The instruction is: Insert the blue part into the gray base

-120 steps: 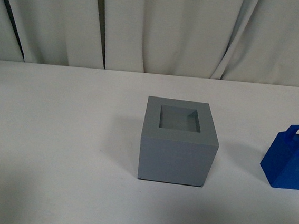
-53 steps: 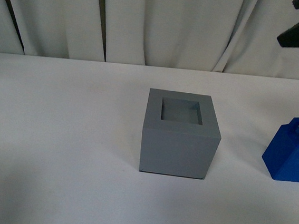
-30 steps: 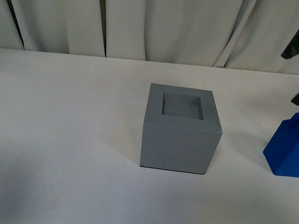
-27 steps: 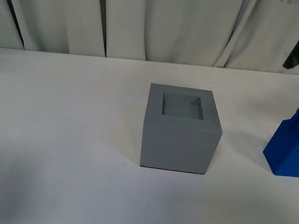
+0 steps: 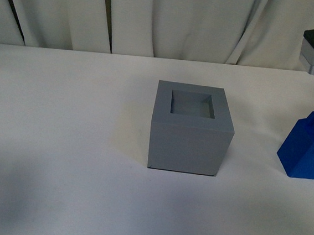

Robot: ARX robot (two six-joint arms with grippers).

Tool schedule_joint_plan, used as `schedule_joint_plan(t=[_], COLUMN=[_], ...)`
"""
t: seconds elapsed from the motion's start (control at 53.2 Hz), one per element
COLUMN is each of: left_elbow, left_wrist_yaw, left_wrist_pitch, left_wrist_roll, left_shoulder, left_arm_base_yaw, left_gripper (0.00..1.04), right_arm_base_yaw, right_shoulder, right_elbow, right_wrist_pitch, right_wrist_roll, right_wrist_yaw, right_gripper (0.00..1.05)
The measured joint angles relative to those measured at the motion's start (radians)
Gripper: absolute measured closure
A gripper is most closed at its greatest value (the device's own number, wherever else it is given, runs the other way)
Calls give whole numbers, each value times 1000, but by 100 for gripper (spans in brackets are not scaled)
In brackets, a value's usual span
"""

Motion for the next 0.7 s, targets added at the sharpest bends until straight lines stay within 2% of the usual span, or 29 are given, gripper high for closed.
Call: schedule_joint_plan(t=[0.696], left_elbow=[0], left_wrist_yaw=[0], left_wrist_pitch=[0], left_wrist_roll=[0], left_shoulder=[0], left_arm_base_yaw=[0], left_gripper=[6], right_arm_base_yaw=[23], right_shoulder=[43], right_elbow=[-30], right_wrist_pitch=[71], right_wrist_roll=[0], right_wrist_yaw=[28], right_gripper=[7])
